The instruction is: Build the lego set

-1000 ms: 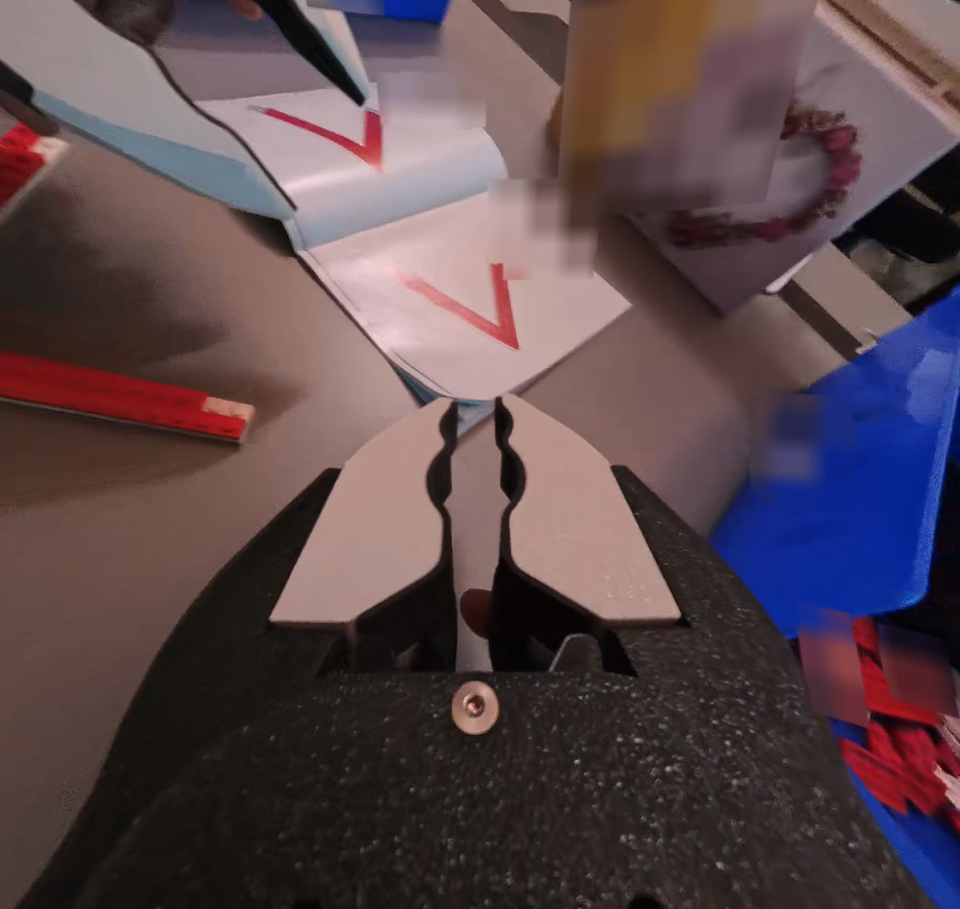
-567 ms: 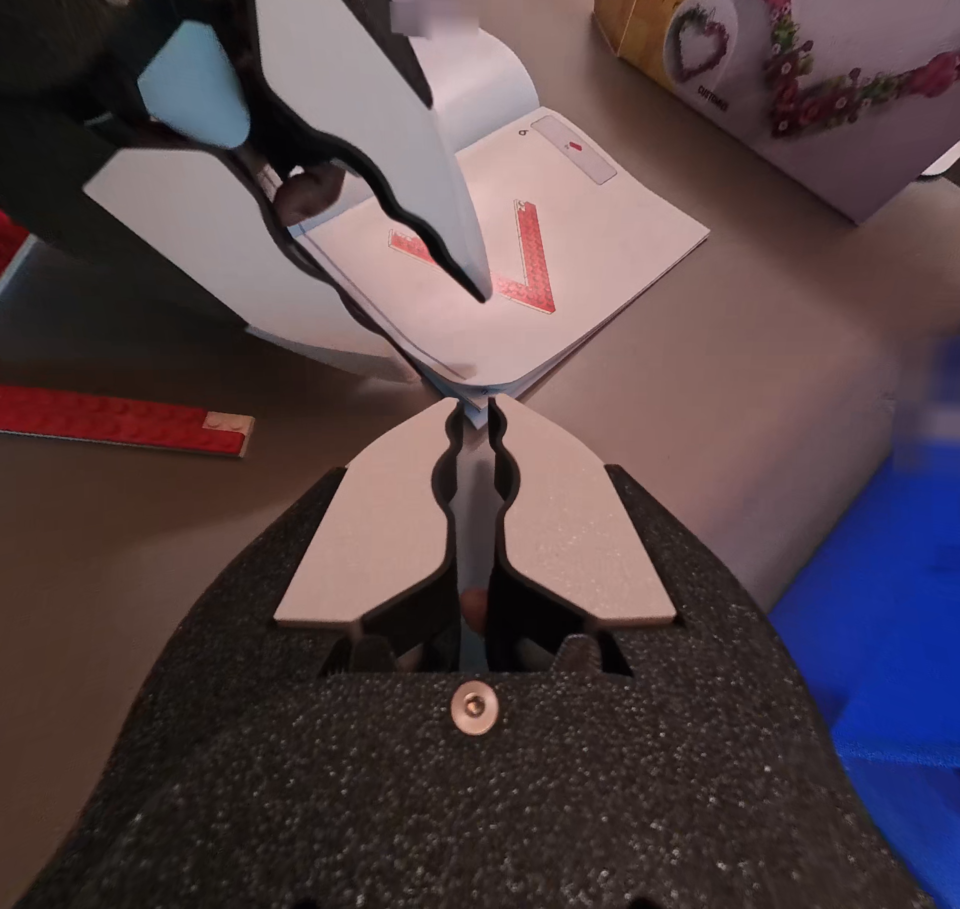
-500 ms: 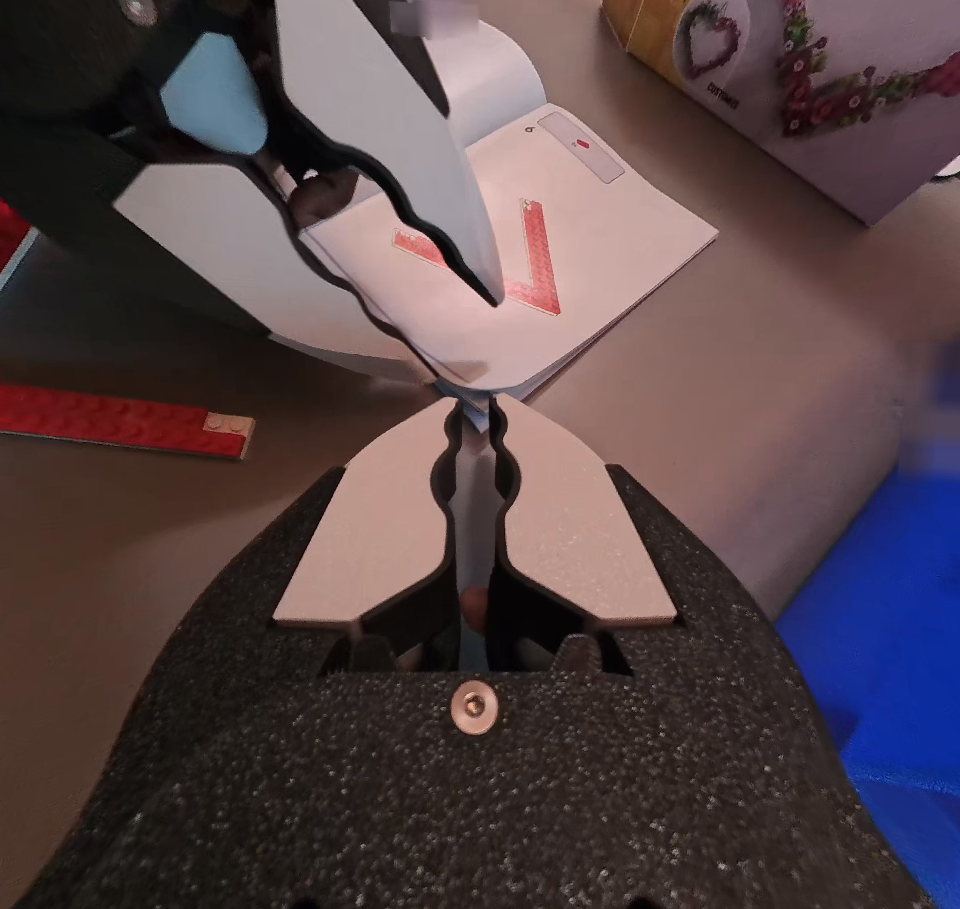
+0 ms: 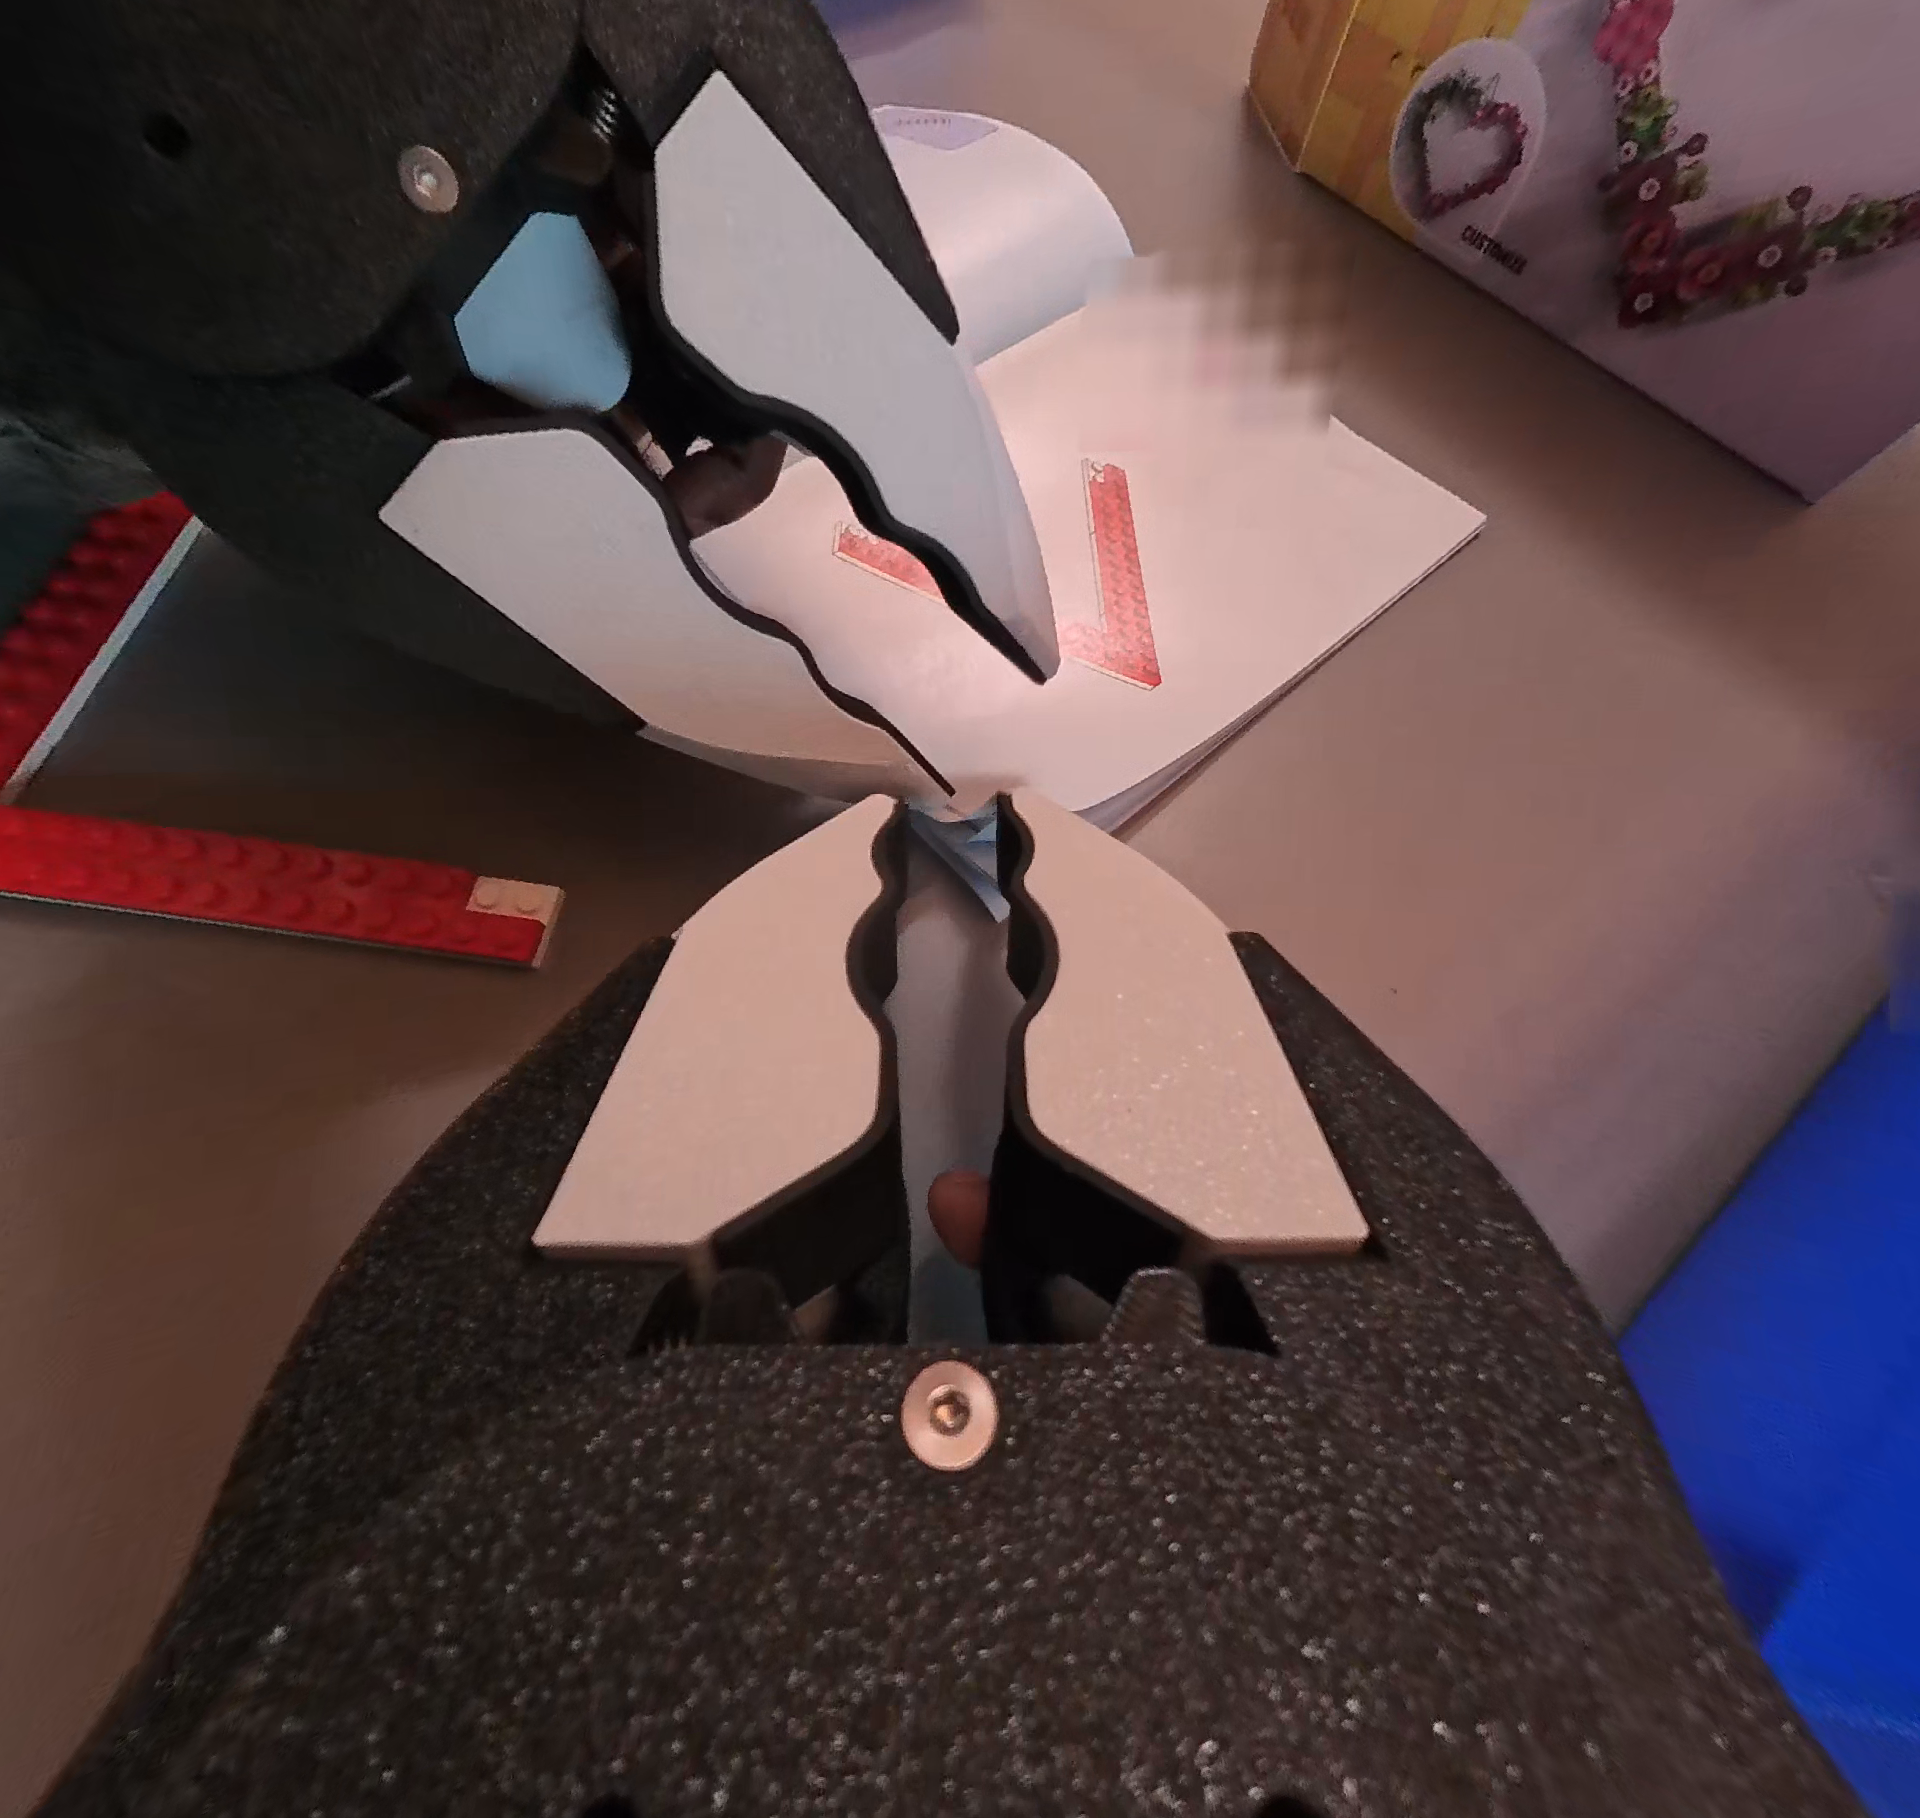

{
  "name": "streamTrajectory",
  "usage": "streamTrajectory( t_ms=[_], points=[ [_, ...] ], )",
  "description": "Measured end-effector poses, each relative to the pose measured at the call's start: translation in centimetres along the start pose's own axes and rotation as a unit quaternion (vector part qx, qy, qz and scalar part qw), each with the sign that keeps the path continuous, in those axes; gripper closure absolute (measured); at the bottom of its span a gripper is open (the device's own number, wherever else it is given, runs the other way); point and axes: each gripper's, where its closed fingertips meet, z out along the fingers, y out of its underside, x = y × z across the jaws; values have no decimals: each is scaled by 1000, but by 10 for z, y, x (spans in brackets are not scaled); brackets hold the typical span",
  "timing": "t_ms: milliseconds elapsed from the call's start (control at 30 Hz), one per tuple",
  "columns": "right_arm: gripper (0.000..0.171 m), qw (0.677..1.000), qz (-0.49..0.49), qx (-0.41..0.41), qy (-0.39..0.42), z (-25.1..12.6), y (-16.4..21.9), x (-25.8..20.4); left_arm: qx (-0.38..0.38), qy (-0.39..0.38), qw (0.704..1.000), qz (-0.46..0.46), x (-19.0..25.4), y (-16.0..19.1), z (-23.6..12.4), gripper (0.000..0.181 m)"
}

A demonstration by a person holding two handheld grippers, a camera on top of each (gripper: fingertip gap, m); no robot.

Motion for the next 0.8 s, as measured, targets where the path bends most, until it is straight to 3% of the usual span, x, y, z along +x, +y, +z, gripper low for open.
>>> streamTrajectory(
  t_ms=[133,433,600,800],
  points=[
    [151,1000,7,7,-16,-1,-2,-2,1,4,1000,-3,0,0,-1,156],
    [116,988,79,39,-130,-4,-12,-19,5,20,1000,-16,4,1,1,155],
    [112,976,125,62,-170,-9,-18,-21,10,10,1000,-22,1,-1,1,155],
    [108,978,113,52,-166,-8,-16,-23,9,-6,1000,-28,-5,0,1,156]
  ],
)
